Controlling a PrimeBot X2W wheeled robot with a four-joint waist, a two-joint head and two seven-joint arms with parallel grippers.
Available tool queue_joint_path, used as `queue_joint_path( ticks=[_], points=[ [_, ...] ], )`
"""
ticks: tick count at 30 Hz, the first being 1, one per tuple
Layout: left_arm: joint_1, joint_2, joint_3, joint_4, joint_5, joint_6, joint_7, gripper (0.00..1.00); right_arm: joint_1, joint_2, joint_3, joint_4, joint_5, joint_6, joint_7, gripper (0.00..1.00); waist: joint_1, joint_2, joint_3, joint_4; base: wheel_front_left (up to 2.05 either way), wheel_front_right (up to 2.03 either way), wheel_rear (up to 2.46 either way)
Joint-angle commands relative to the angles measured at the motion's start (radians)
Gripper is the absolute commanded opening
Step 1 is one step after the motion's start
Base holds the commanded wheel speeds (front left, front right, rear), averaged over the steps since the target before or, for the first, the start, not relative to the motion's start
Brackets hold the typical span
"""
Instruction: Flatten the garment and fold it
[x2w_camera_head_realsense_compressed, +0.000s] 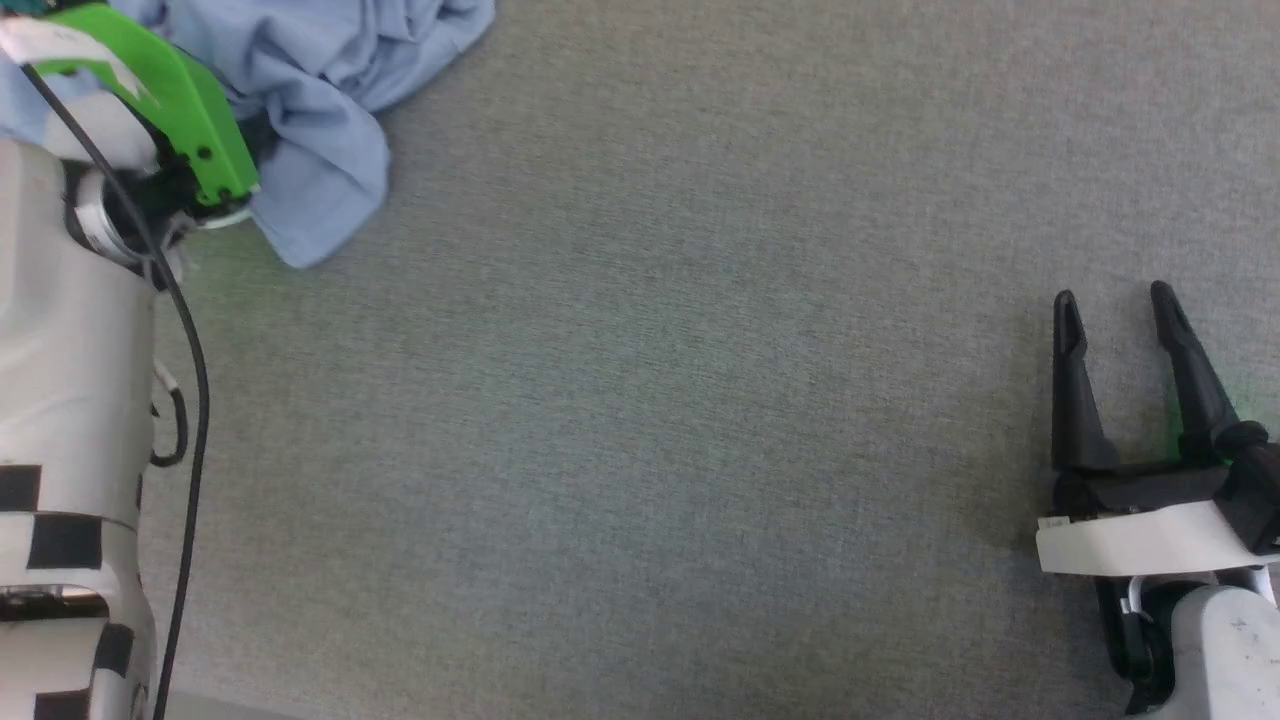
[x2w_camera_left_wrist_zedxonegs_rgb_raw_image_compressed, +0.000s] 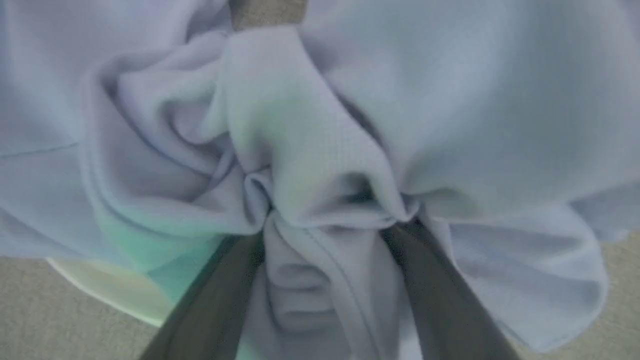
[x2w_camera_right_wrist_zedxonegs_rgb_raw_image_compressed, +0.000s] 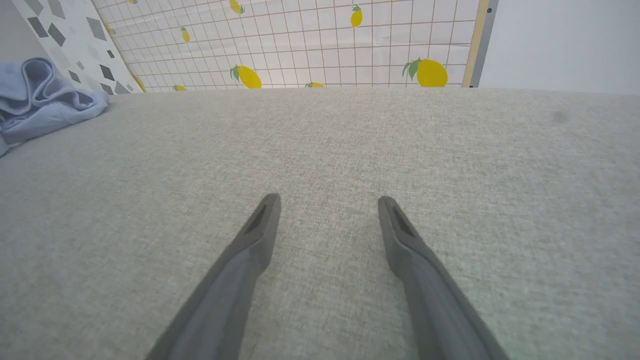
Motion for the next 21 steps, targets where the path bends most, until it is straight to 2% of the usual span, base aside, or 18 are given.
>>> queue_joint_path(
  ticks=[1,4,5,7,11,21],
  points=[
    [0.011,-0.01,-0.016,0.015,0.017,0.012,0.019,1.0,-0.009,-0.006,-0.015,0.018,-0.008,-0.002,0.003,1.0,-0.0001,0.0,0.032,-0.019,0.0,0.0,0.0],
    [0.026,-0.022,-0.021,0.015,0.013,0.016,0.023,1.0,-0.008,-0.006,-0.018,0.016,-0.01,-0.002,0.006,1.0,-0.0001,0.0,0.033,-0.015,0.0,0.0,0.0],
    [0.032,-0.024,-0.024,0.012,0.013,0.014,0.022,0.87,-0.007,-0.006,-0.019,0.016,-0.011,-0.002,0.007,1.0,-0.0001,0.0,0.033,-0.014,0.0,0.0,0.0],
    [0.037,-0.021,-0.029,-0.003,0.019,-0.002,-0.014,0.0,-0.008,-0.006,-0.021,0.015,-0.011,-0.002,0.009,1.0,-0.0001,0.0,0.031,-0.011,0.0,0.0,0.0],
    [0.041,-0.017,-0.024,-0.007,0.024,-0.002,-0.086,0.0,-0.008,-0.006,-0.021,0.021,-0.012,-0.002,0.01,1.0,-0.0001,0.0,0.01,-0.004,0.0,0.0,0.0],
    [-0.005,0.016,0.027,-0.036,0.049,0.052,-0.343,0.0,0.003,-0.006,0.0,0.072,0.011,-0.002,0.0,1.0,-0.0001,0.0,-0.094,0.009,0.0,0.0,0.0]
  ],
)
